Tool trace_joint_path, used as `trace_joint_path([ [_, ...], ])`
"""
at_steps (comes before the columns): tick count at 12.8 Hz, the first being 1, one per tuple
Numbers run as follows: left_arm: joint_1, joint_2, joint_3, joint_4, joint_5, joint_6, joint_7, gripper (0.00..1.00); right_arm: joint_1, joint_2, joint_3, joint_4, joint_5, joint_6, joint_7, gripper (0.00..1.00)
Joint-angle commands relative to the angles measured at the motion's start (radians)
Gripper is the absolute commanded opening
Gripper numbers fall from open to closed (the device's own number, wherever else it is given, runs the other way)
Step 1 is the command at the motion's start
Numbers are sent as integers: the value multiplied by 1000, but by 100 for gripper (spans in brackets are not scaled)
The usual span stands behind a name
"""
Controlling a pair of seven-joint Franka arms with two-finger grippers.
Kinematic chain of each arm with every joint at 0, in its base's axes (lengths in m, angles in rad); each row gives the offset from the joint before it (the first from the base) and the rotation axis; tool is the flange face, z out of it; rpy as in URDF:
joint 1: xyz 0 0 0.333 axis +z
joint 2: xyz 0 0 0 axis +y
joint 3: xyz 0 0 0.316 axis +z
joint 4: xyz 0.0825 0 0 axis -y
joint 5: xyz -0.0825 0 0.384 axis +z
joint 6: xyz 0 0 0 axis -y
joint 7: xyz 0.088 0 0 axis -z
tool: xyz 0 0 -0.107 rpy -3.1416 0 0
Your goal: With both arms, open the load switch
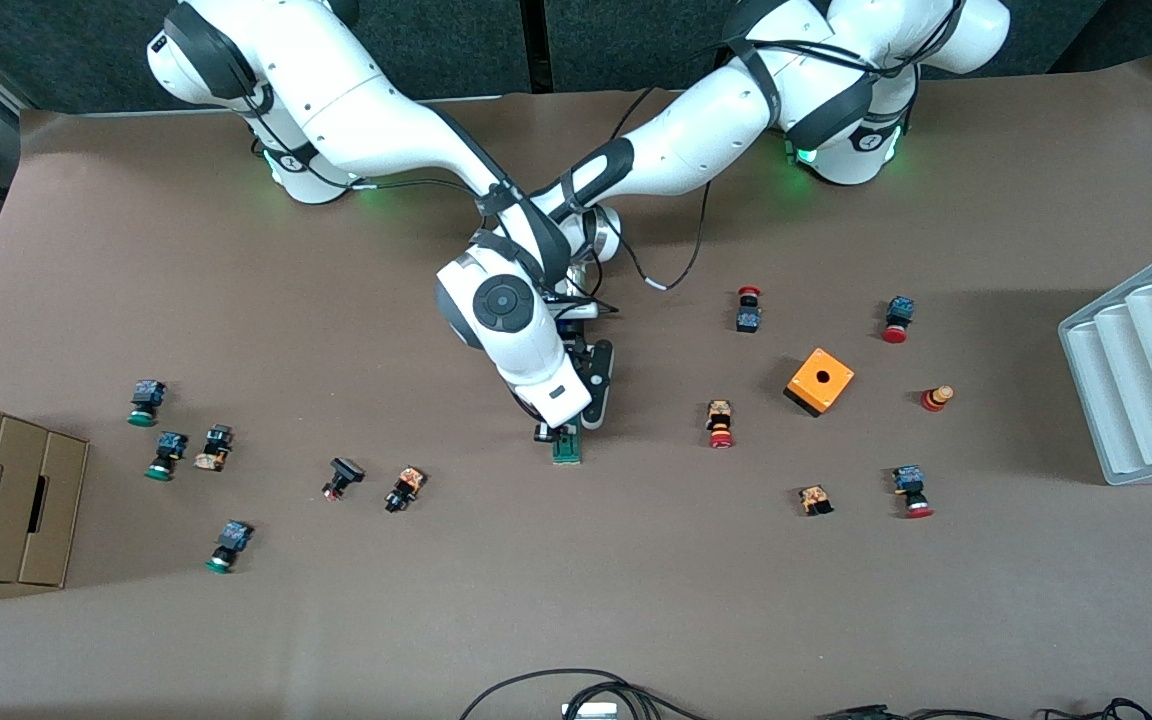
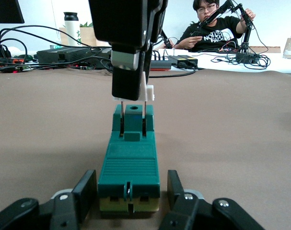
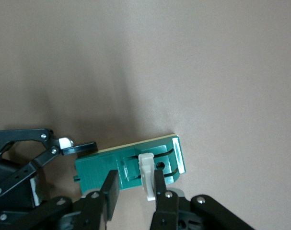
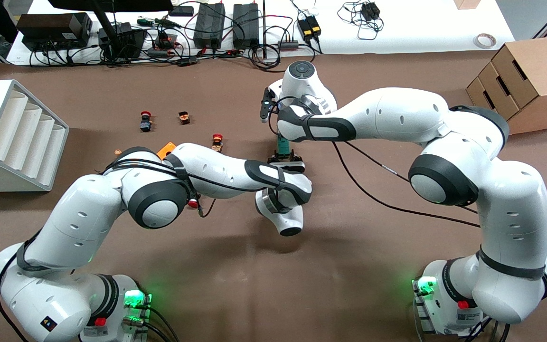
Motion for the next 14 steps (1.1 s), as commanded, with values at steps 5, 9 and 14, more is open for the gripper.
trace_joint_path([
  [5,-2,18,3,7,11,-9,-20,68,12,-26,-1,-38,18,-11,35,37],
  [9,-2,18,3,7,11,-9,-20,68,25,-26,-1,-39,16,-11,62,37],
  [14,-2,18,3,7,11,-9,-20,68,23,-34,-1,-54,14,-11,62,37],
])
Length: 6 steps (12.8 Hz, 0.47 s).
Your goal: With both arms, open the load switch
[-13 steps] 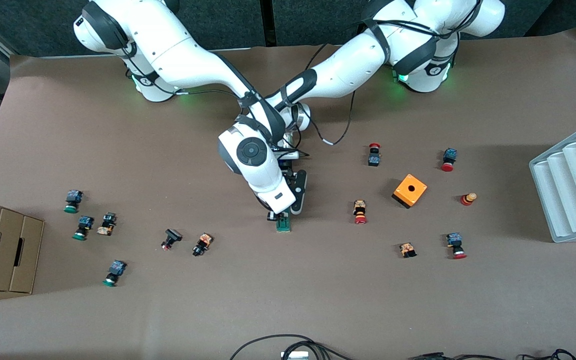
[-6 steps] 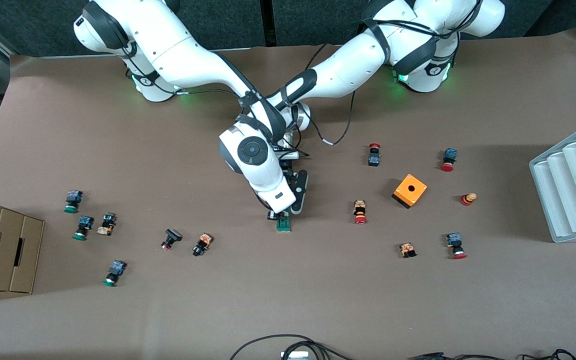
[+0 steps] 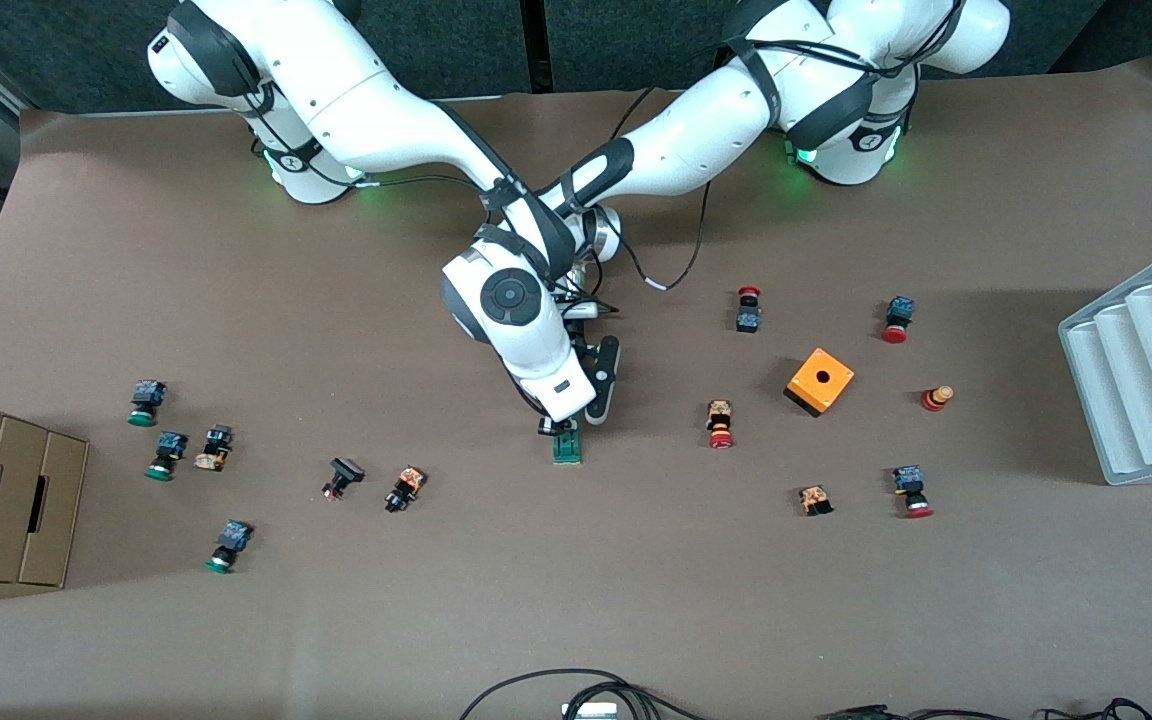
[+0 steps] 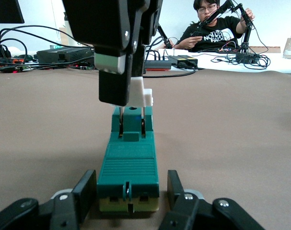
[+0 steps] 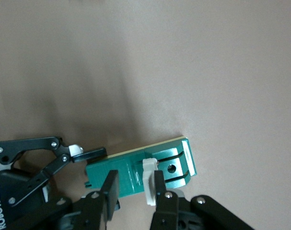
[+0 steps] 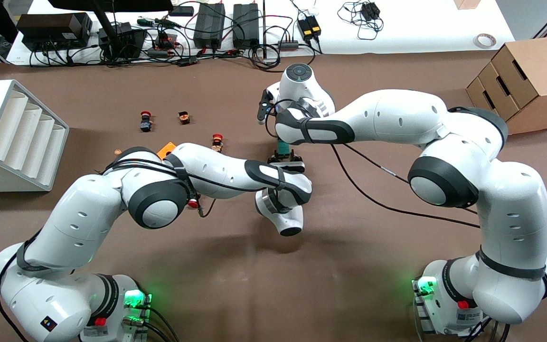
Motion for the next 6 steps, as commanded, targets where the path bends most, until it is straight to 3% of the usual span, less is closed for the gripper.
trace_joint_path([
  [1,-2,18,2,7,11,-9,-20,68,8,-32,-2,-52,14,-11,8,37],
  [6,-2,18,2,7,11,-9,-20,68,-3,-43,-2,-73,14,-9,8,37],
])
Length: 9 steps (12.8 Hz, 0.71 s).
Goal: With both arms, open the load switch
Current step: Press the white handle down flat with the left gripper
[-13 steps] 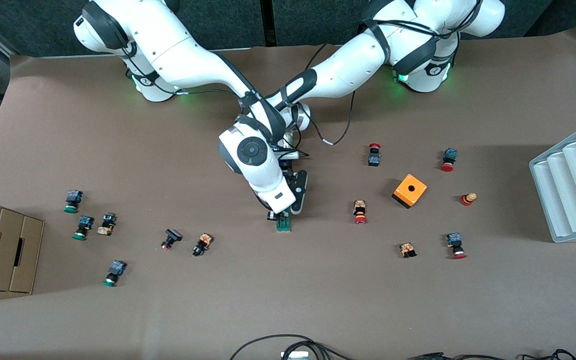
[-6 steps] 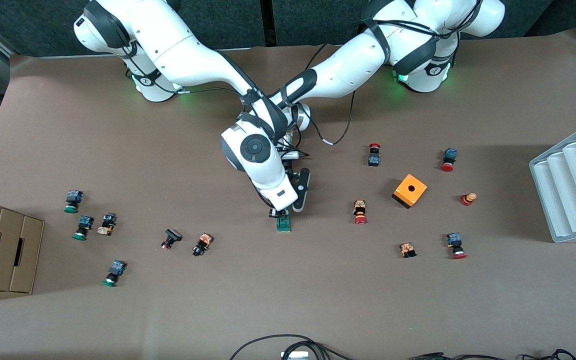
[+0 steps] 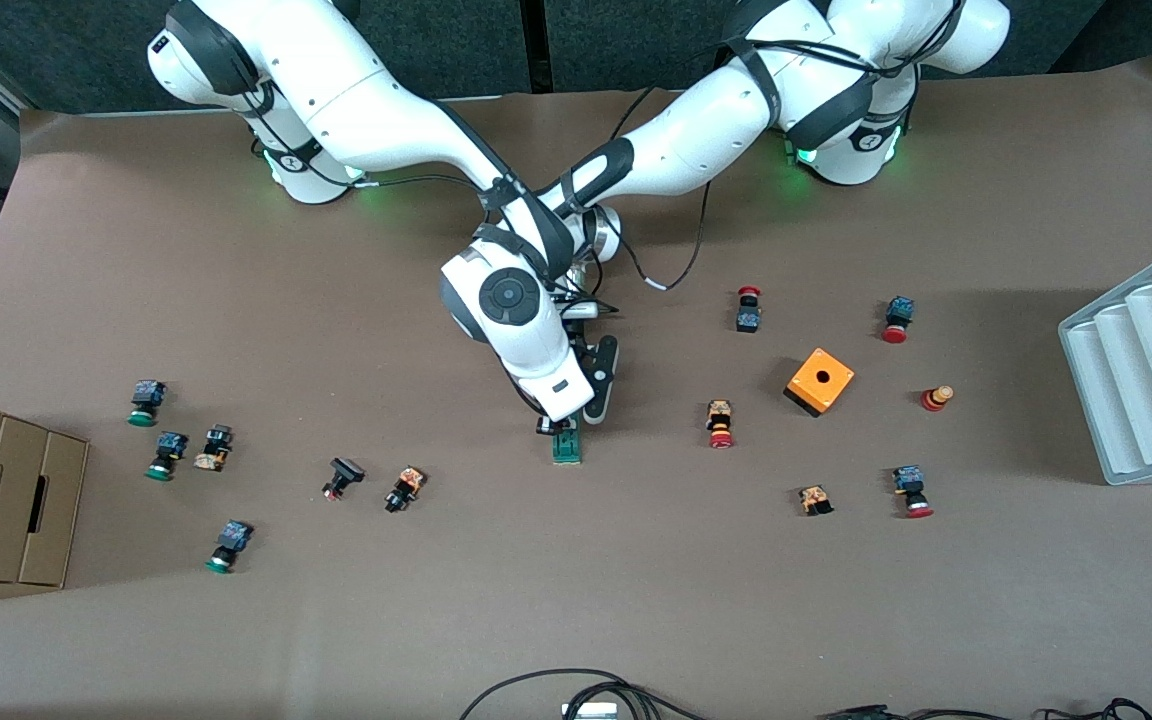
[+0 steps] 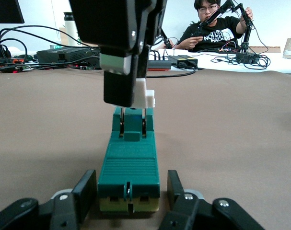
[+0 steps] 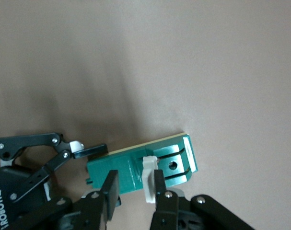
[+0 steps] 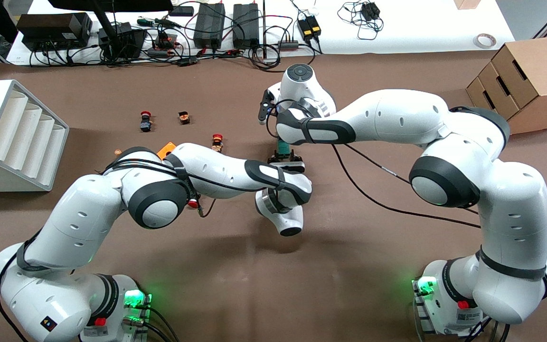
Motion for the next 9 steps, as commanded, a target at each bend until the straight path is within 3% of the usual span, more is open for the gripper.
trace_joint_path([
  [1,-2,18,2,7,11,-9,-20,68,-2,-26,0,-53,14,-7,7,37],
  [9,-2,16,2,7,11,-9,-20,68,10,-14,0,-54,14,-6,51,37],
])
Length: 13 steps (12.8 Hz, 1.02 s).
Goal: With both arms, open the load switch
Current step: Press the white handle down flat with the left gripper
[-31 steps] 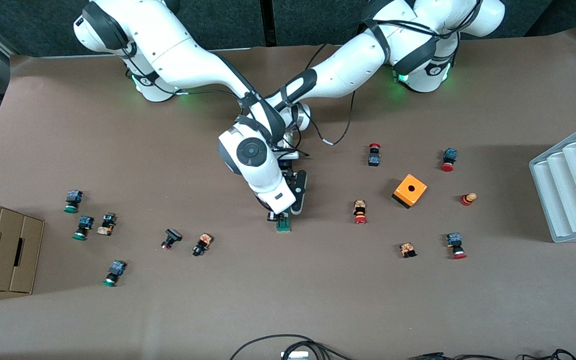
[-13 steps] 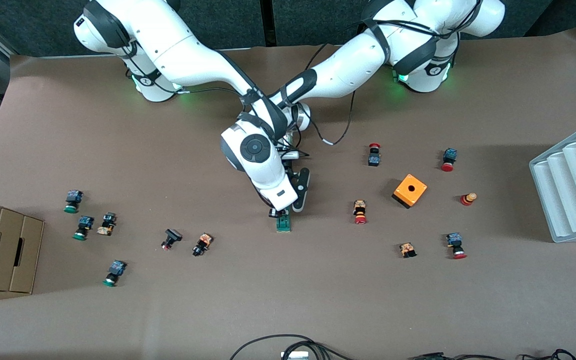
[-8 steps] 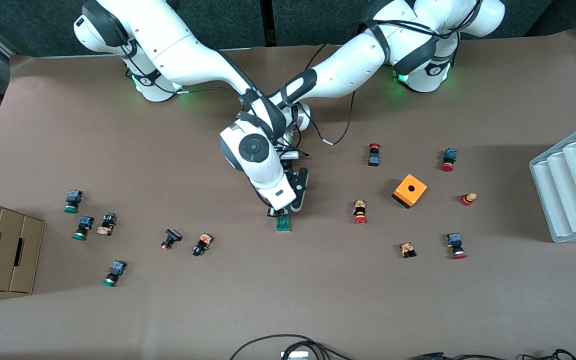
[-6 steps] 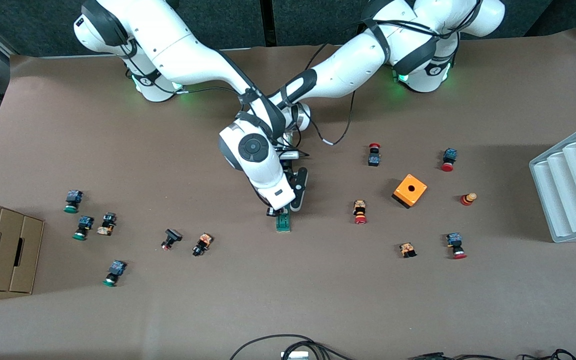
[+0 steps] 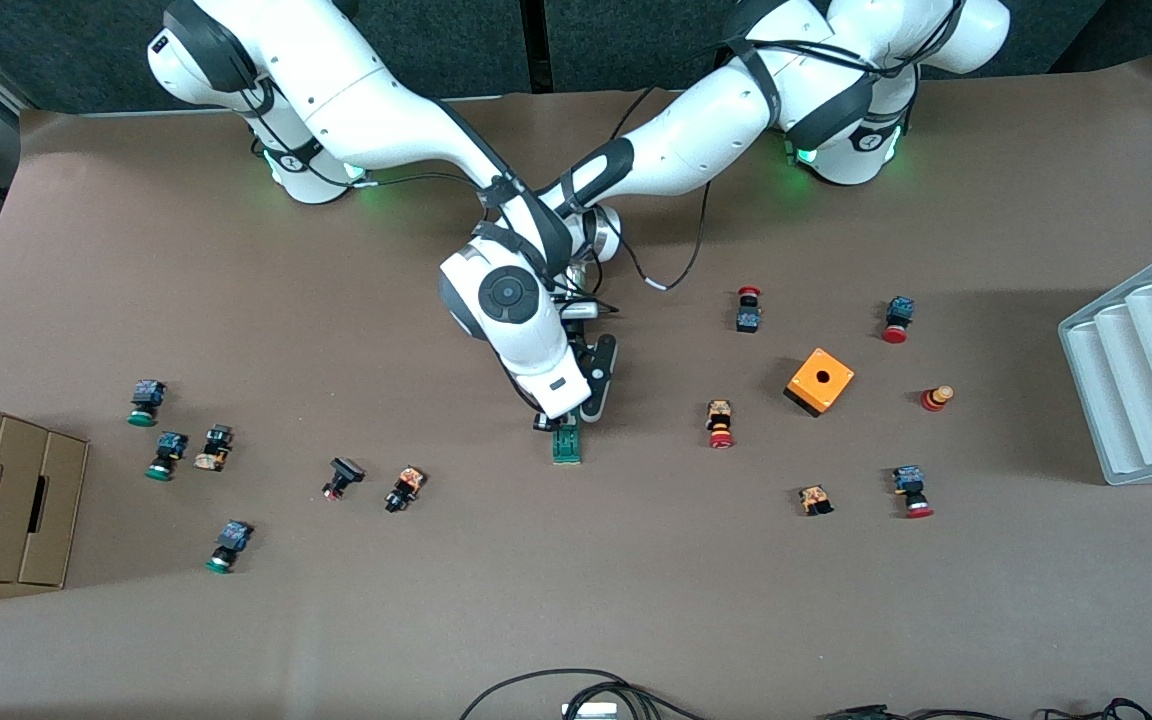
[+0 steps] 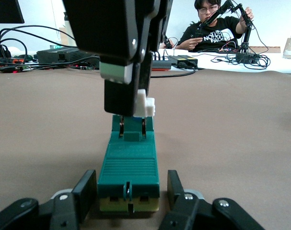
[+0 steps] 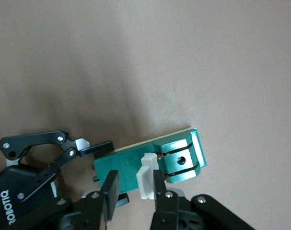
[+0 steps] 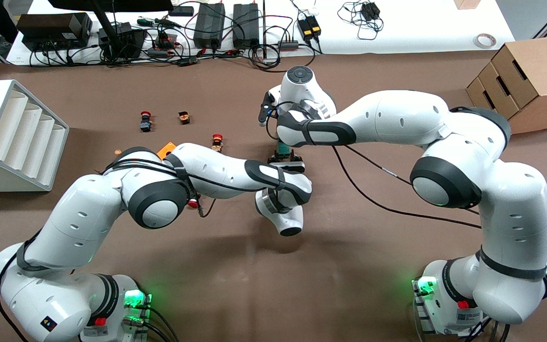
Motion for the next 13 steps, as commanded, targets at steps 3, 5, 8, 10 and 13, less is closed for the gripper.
trace_joint_path([
  [3,-2,16,2,7,11,-9,-20,68,11,-12,-4,-38,14,-7,34,37],
  [5,-2,16,2,7,11,-9,-20,68,14,-9,-4,-36,14,-7,35,37],
  [8,-2,16,2,7,11,-9,-20,68,14,1,-4,-36,14,-3,37,37],
  [10,-2,16,2,8,11,-9,-18,68,14,1,-4,-36,13,-1,37,37],
  [13,-2,16,2,8,11,-9,-18,68,14,11,-4,-35,11,6,38,37],
])
